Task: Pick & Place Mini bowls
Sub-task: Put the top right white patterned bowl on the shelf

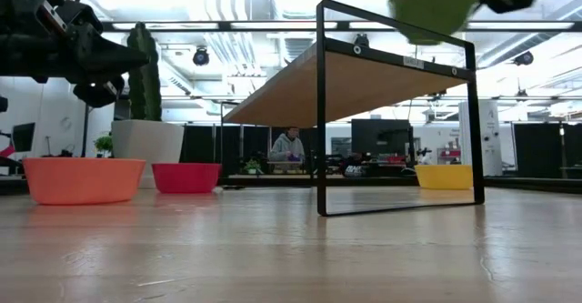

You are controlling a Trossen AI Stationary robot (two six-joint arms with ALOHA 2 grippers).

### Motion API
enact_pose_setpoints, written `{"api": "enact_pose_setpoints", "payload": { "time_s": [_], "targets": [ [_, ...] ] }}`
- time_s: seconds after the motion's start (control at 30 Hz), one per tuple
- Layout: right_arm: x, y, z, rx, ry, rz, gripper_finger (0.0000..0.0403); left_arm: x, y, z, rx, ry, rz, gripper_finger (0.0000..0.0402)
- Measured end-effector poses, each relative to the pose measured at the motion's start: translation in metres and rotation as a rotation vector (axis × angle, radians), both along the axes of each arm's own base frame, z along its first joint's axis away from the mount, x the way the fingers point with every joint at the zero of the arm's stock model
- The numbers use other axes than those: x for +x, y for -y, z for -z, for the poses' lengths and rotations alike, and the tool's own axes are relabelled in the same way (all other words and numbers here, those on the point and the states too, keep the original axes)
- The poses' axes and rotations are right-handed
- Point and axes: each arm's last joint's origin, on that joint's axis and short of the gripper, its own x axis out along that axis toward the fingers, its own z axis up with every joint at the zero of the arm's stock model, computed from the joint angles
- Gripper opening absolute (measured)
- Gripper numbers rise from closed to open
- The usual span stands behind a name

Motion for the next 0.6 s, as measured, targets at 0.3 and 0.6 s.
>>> {"api": "enact_pose_setpoints", "payload": {
  "time_s": [0.3, 0.6],
  "targets": [
    [0.073, 0.009, -0.001, 0.059, -0.046, -0.23, 0.0011, 0.0, 0.0, 0.0, 0.0, 0.0, 0.0, 0.0],
    [0.127, 0.016, 0.024, 0.115, -0.052, -0.367, 0.0011, 0.0, 0.0, 0.0, 0.0, 0.0, 0.0, 0.0]
  ]
}}
